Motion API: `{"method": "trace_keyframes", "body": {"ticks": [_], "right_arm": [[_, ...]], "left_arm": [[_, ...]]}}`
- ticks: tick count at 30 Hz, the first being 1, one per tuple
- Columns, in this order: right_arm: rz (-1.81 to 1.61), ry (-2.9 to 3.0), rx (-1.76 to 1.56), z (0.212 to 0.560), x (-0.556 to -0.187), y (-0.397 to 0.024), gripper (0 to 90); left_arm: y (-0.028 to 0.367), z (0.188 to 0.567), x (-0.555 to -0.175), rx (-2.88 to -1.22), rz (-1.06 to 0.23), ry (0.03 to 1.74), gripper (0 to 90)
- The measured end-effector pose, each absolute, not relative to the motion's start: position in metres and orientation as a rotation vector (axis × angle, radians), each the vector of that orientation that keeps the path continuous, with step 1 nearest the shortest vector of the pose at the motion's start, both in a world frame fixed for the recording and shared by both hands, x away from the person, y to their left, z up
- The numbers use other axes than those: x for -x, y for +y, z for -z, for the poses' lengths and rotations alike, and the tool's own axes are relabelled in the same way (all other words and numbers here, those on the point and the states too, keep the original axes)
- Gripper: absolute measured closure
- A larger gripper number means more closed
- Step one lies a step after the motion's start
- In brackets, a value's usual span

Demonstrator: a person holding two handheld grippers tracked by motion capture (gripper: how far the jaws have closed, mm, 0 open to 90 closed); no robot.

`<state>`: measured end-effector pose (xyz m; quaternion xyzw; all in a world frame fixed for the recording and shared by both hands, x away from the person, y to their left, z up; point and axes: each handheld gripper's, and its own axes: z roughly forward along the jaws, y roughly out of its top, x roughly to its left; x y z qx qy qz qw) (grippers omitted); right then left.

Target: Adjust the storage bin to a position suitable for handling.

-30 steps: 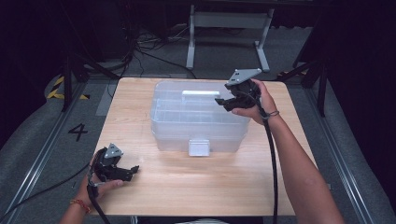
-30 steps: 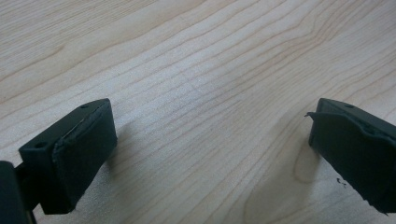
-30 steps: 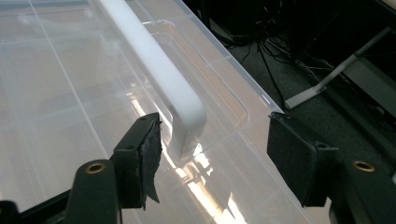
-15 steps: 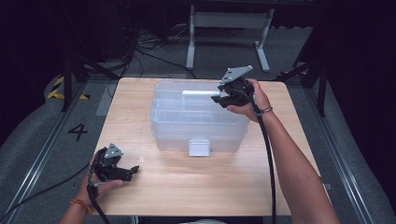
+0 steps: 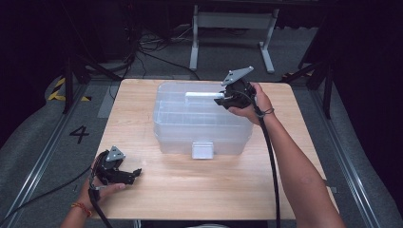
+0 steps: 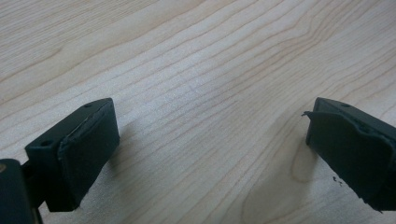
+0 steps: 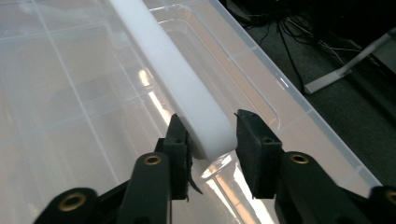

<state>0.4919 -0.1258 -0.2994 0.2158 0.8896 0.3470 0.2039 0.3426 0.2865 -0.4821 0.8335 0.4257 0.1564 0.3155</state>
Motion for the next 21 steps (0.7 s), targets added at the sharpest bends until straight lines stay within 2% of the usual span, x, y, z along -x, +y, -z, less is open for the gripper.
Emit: {"method": "trace_keyframes", "body": {"ticks": [2, 5, 15, 21], "right_arm": [[-0.979, 2.492, -0.591, 0.2989, -0.4913, -0.1253, 74.2], [-0.969, 2.491, -0.585, 0.2978, -0.4901, -0.1242, 74.4], [-0.981, 2.509, -0.596, 0.2954, -0.4929, -0.1254, 74.5], [-0.987, 2.516, -0.616, 0.291, -0.497, -0.1259, 74.5]], "left_arm": [[0.2866, 0.4821, -0.3426, -2.196, -0.413, 1.121, 3.1], [0.2868, 0.4821, -0.3424, -2.194, -0.417, 1.108, 3.8], [0.2882, 0.4798, -0.3387, -2.198, -0.403, 1.05, 17.8], [0.2879, 0.4756, -0.3393, -2.2, -0.409, 1.046, 32.4]]}}
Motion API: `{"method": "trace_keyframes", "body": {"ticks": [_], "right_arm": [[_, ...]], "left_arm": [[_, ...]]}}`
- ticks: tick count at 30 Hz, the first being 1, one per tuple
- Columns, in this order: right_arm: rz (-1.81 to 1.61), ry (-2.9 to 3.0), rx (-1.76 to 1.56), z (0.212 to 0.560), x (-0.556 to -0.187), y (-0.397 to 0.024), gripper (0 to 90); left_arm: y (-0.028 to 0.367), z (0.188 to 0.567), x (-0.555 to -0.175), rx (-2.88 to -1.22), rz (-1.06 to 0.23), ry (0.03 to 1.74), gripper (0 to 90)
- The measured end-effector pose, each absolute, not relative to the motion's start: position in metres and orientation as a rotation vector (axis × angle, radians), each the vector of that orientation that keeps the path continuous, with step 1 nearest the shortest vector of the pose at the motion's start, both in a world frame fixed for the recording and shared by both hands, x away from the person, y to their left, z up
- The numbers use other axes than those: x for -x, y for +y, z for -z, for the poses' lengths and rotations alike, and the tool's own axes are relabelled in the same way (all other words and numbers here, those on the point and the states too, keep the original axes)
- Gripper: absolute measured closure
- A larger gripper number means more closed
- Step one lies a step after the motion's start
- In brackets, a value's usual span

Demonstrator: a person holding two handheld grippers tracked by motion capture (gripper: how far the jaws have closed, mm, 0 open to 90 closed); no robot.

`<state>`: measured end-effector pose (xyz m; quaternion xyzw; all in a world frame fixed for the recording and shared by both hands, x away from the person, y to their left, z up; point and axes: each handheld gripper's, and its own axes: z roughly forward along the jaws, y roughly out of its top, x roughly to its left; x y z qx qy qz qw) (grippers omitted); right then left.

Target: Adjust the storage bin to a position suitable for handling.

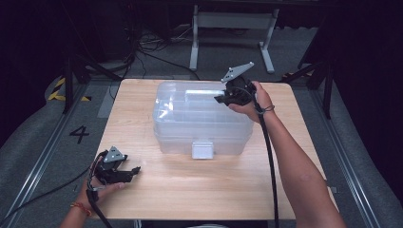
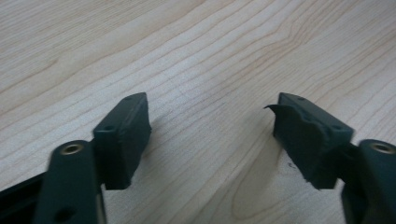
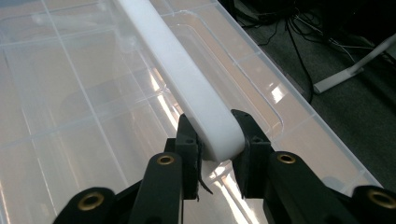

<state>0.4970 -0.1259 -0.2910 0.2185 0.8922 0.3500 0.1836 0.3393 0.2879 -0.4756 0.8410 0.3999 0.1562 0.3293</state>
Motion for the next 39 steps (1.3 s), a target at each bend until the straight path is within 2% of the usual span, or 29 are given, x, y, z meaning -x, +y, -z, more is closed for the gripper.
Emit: {"method": "trace_keyframes", "body": {"ticks": [10, 18, 25, 39], "right_arm": [[-1.006, 2.534, -0.644, 0.286, -0.505, -0.127, 74.4], [-1.015, 2.542, -0.657, 0.281, -0.511, -0.127, 74.0], [-1.016, 2.544, -0.662, 0.279, -0.514, -0.127, 73.7], [-1.021, 2.535, -0.68, 0.273, -0.521, -0.126, 72.7]], "left_arm": [[0.28, 0.446, -0.342, -2.162, -0.409, 0.928, 46.3], [0.263, 0.418, -0.351, -2.158, -0.494, 0.868, 59.2], [0.254, 0.402, -0.357, -2.129, -0.503, 0.825, 68.1], [0.229, 0.387, -0.376, -2.067, -0.502, 0.796, 79.2]]}}
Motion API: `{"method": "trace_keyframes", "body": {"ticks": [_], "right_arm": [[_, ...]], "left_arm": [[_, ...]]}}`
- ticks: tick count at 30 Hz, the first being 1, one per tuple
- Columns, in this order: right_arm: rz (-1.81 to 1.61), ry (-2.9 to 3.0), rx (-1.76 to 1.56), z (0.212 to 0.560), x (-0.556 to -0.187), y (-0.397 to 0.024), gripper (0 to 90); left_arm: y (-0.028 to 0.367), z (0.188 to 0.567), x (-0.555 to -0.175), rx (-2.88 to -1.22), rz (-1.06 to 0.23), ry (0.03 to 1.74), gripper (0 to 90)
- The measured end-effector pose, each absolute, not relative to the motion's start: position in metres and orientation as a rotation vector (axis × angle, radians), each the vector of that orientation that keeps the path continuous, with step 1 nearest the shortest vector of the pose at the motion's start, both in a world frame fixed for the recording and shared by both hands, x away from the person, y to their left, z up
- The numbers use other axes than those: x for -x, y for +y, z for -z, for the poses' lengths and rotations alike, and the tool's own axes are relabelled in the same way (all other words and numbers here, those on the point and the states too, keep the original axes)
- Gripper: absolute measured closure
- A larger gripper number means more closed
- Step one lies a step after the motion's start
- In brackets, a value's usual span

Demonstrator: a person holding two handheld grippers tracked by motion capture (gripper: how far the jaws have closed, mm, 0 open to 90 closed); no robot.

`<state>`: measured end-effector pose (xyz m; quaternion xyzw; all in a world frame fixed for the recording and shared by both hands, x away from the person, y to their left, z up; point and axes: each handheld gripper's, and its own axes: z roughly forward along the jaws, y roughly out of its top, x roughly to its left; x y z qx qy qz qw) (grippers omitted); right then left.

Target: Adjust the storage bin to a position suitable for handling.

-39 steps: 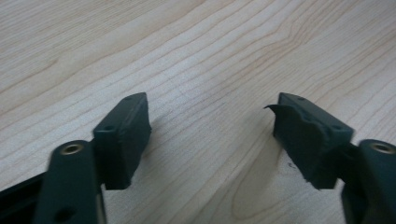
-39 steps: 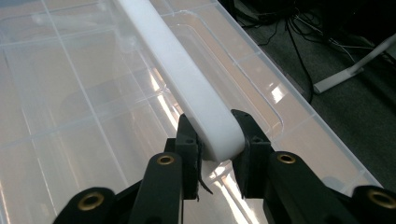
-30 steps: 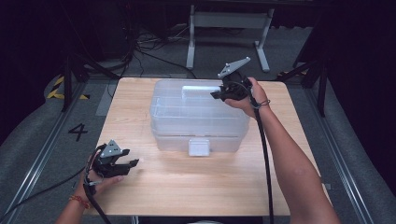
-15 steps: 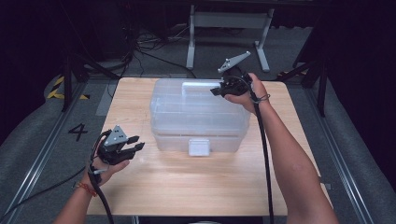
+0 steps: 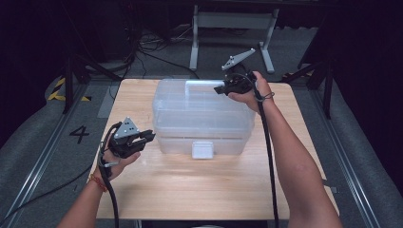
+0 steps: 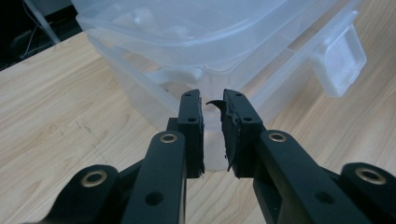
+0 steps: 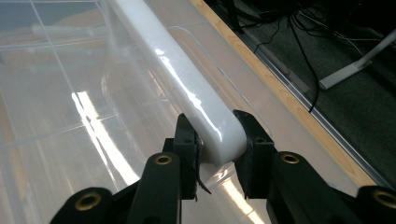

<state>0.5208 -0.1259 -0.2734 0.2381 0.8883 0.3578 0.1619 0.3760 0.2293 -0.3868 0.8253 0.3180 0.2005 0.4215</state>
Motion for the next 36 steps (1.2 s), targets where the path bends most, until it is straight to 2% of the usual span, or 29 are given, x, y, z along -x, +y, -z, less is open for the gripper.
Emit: {"method": "trace_keyframes", "body": {"ticks": [9, 17, 22, 23, 36], "right_arm": [[-0.998, 2.536, -0.685, 0.272, -0.52, -0.125, 72.5], [-0.997, 2.528, -0.682, 0.274, -0.517, -0.125, 72.5], [-0.978, 2.49, -0.644, 0.273, -0.511, -0.125, 69.3], [-0.982, 2.472, -0.638, 0.272, -0.509, -0.127, 66.9], [-1.043, 2.355, -0.666, 0.255, -0.473, -0.188, 63.3]], "left_arm": [[0.224, 0.39, -0.381, -2.005, -0.517, 0.794, 89.8], [0.225, 0.393, -0.382, -1.998, -0.519, 0.784, 90.0], [0.224, 0.394, -0.381, -1.993, -0.524, 0.788, 90.0], [0.224, 0.394, -0.381, -1.996, -0.527, 0.79, 90.0], [0.225, 0.393, -0.381, -1.999, -0.533, 0.779, 90.0]]}}
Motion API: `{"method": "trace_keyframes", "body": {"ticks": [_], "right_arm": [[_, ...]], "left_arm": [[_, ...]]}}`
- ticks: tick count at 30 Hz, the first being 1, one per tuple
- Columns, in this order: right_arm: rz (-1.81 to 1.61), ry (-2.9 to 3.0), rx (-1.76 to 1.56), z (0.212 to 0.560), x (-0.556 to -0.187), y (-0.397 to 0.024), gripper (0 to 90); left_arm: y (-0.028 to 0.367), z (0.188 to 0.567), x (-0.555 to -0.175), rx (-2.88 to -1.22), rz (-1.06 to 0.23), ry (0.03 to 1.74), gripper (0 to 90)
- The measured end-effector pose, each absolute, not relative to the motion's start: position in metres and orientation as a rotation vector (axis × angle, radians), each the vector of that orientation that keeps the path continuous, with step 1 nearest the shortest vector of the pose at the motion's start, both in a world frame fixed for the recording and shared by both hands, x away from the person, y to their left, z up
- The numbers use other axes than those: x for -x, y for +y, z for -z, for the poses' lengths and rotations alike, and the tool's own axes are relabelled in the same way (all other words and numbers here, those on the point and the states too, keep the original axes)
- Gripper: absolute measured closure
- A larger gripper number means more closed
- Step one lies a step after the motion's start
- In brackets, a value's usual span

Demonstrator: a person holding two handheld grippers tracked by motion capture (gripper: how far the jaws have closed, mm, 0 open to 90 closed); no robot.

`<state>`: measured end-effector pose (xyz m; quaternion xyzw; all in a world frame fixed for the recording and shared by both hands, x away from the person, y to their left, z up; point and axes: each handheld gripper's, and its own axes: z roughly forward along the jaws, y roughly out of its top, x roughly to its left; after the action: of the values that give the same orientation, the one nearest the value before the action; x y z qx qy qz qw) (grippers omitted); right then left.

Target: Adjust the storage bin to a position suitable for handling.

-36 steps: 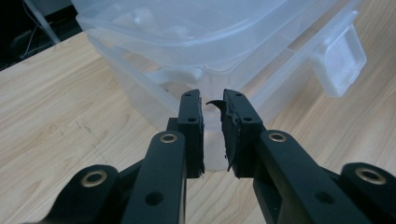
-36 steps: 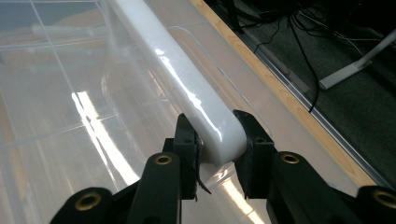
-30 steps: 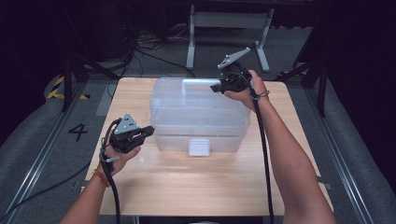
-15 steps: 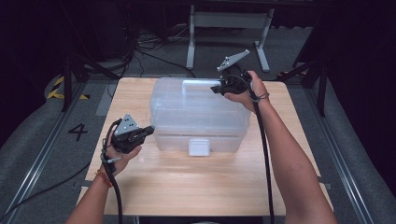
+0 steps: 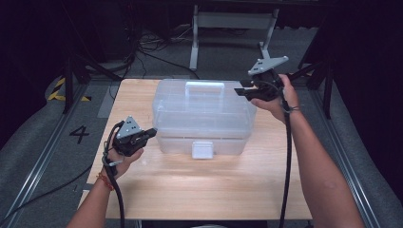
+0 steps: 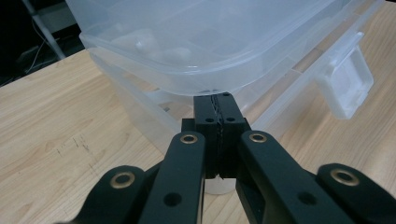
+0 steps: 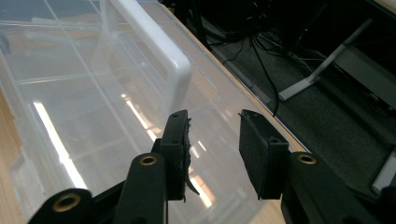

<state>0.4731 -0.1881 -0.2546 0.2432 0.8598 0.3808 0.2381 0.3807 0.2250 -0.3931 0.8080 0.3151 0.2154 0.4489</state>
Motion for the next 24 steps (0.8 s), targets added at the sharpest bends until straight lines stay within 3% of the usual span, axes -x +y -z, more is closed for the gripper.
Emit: {"method": "trace_keyframes", "body": {"ticks": [9, 24], "right_arm": [[-1.093, 2.298, -0.667, 0.264, -0.443, -0.232, 58.3], [-1.167, 2.259, -0.709, 0.326, -0.407, -0.279, 48.9]], "left_arm": [[0.225, 0.392, -0.381, -1.999, -0.534, 0.775, 90.0], [0.224, 0.385, -0.382, -2.003, -0.556, 0.77, 90.0]]}}
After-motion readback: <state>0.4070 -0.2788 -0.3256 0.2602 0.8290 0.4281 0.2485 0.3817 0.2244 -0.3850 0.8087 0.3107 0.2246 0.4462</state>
